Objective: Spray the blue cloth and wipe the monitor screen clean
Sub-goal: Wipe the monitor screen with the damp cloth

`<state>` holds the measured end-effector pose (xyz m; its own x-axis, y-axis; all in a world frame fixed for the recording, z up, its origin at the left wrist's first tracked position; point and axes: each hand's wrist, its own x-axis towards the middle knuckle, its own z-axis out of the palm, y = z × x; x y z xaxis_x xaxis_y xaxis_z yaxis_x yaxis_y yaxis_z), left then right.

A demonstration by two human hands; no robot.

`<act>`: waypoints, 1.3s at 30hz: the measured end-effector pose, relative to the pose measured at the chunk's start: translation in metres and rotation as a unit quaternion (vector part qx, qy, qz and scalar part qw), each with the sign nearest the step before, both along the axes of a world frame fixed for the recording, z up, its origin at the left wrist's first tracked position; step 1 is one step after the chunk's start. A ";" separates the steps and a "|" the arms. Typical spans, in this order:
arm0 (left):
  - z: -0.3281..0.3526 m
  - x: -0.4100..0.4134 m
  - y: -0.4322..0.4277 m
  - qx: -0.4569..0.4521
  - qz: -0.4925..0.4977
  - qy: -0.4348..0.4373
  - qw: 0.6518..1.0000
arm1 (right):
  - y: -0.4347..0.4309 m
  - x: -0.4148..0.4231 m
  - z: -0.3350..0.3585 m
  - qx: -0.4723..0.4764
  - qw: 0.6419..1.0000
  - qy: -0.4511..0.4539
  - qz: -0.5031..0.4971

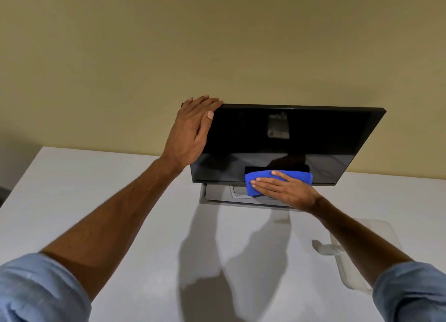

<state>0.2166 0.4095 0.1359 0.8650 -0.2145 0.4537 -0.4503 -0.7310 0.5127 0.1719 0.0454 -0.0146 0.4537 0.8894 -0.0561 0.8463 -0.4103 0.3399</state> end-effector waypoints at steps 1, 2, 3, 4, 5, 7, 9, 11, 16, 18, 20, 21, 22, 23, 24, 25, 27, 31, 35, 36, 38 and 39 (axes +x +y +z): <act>0.000 -0.001 0.000 0.000 0.002 0.001 1.000 | 0.001 -0.002 0.001 -0.004 1.000 -0.007 0.000; 0.000 -0.001 0.000 0.000 0.004 0.004 1.000 | 0.004 -0.002 0.003 -0.013 1.000 -0.016 -0.003; 0.001 -0.001 0.000 -0.001 0.008 0.006 1.000 | 0.006 -0.001 0.006 -0.027 0.999 -0.022 -0.012; 0.002 -0.001 -0.002 -0.002 0.012 0.008 1.000 | 0.008 0.000 0.010 -0.038 0.999 -0.018 -0.026; 0.003 -0.001 -0.004 -0.005 0.017 0.009 1.000 | 0.012 0.002 0.015 -0.035 0.998 -0.011 -0.047; 0.005 -0.001 -0.009 -0.005 0.030 0.006 1.000 | 0.023 0.012 0.027 0.024 0.995 -0.035 -0.090; 0.006 -0.001 -0.013 0.005 0.048 -0.002 0.999 | 0.044 0.022 0.041 0.131 0.972 -0.104 -0.164; 0.008 -0.002 -0.019 0.010 0.063 -0.004 0.998 | 0.070 0.031 0.055 0.270 0.919 -0.136 -0.255; 0.018 0.005 -0.032 0.050 0.033 0.005 0.998 | 0.144 0.044 0.064 0.473 0.781 -0.126 -0.387; 0.017 0.007 -0.035 0.103 0.010 -0.016 0.995 | 0.163 0.046 0.058 0.498 0.746 -0.126 -0.423; 0.012 0.005 -0.035 0.137 0.004 -0.034 0.990 | 0.171 0.045 0.050 0.521 0.718 -0.127 -0.444; 0.009 0.003 -0.035 0.138 0.007 -0.039 0.990 | 0.173 0.043 0.045 0.532 0.702 -0.124 -0.456; 0.007 0.001 -0.035 0.132 0.010 -0.041 0.990 | 0.174 0.039 0.039 0.547 0.680 -0.116 -0.473; 0.006 0.000 -0.036 0.123 0.014 -0.042 0.991 | 0.176 0.034 0.033 0.571 0.648 -0.102 -0.493; 0.005 0.001 -0.038 0.114 0.019 -0.040 0.992 | 0.180 0.028 0.026 0.604 0.603 -0.080 -0.514; 0.005 0.001 -0.040 0.107 0.021 -0.036 0.993 | 0.184 0.020 0.020 0.643 0.549 -0.053 -0.531; 0.005 0.002 -0.042 0.097 0.015 -0.029 0.995 | 0.193 0.007 0.008 0.718 0.433 -0.005 -0.545; 0.008 0.011 -0.034 0.104 -0.029 -0.042 0.993 | 0.202 0.000 0.002 0.804 0.244 0.031 -0.542; 0.009 0.015 -0.035 0.087 -0.034 -0.039 0.995 | 0.202 0.011 0.018 0.808 0.142 0.062 -0.568; 0.008 0.015 -0.036 0.076 -0.032 -0.040 0.996 | 0.201 0.016 0.025 0.803 0.125 0.069 -0.578; 0.007 0.014 -0.036 0.058 -0.033 -0.044 0.997 | 0.200 0.023 0.043 0.811 0.106 0.079 -0.571; 0.006 0.014 -0.036 0.053 -0.034 -0.046 0.997 | 0.200 0.028 0.051 0.816 0.125 0.071 -0.560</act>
